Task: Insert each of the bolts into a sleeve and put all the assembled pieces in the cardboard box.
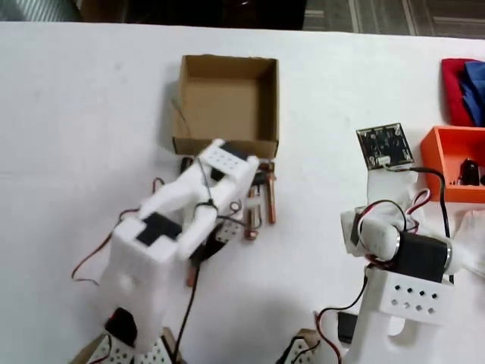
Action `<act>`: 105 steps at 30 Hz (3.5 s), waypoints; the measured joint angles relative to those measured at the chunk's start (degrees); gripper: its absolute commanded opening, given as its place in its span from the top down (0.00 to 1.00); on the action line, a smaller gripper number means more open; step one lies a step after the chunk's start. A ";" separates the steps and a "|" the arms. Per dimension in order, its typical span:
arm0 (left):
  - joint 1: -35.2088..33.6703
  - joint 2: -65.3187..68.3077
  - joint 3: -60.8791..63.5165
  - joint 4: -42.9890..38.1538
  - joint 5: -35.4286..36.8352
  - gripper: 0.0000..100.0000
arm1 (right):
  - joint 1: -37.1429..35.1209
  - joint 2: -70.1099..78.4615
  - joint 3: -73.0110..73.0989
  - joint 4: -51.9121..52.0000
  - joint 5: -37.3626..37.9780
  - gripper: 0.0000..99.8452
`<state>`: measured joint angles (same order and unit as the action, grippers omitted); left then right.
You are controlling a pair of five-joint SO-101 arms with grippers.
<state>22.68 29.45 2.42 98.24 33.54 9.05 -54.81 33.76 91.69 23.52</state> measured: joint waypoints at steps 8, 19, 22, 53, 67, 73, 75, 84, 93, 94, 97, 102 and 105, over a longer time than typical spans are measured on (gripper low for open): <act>-6.59 -20.92 7.38 -2.11 -3.78 0.97 | 0.00 0.00 0.00 0.00 0.00 0.98; -32.18 -49.05 28.40 -12.48 -31.65 0.97 | 0.00 0.00 0.00 -5.80 0.00 0.98; -40.62 -50.46 34.02 -22.07 -43.16 0.97 | 0.00 0.00 0.00 -10.64 0.00 0.98; -41.58 -6.68 6.42 -29.63 -43.34 0.90 | -13.98 0.79 38.33 -68.22 -17.67 0.98; -33.14 -13.80 13.45 -46.86 -40.53 0.88 | -10.73 34.73 25.05 -72.00 -18.29 0.98; -33.14 -13.36 13.98 -48.09 -40.00 0.88 | -9.93 36.66 21.89 -68.57 -18.55 0.98; -33.05 -13.01 13.98 -48.18 -40.00 0.88 | -9.93 36.66 21.89 -68.40 -18.55 0.98; -32.00 -12.92 13.89 -46.15 -40.09 0.81 | -9.93 36.66 21.89 -68.40 -18.55 0.98; -31.47 -12.92 13.89 -45.89 -39.82 0.84 | -9.93 36.66 21.89 -68.40 -18.55 0.98; -31.38 -12.92 13.89 -45.89 -39.82 0.85 | -9.93 36.66 21.89 -68.40 -18.55 0.98; -31.38 -12.92 13.89 -45.89 -39.82 0.85 | -9.85 36.66 21.89 -68.40 -18.55 0.98; -31.38 -12.92 13.89 -45.89 -39.82 0.89 | -9.85 36.66 21.89 -68.40 -18.55 0.98; -31.38 -12.92 13.89 -45.89 -39.82 0.91 | -9.85 36.66 21.89 -68.40 -18.55 0.98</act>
<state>-8.70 16.53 16.31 52.35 -6.29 -0.79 -18.15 55.65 23.30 4.97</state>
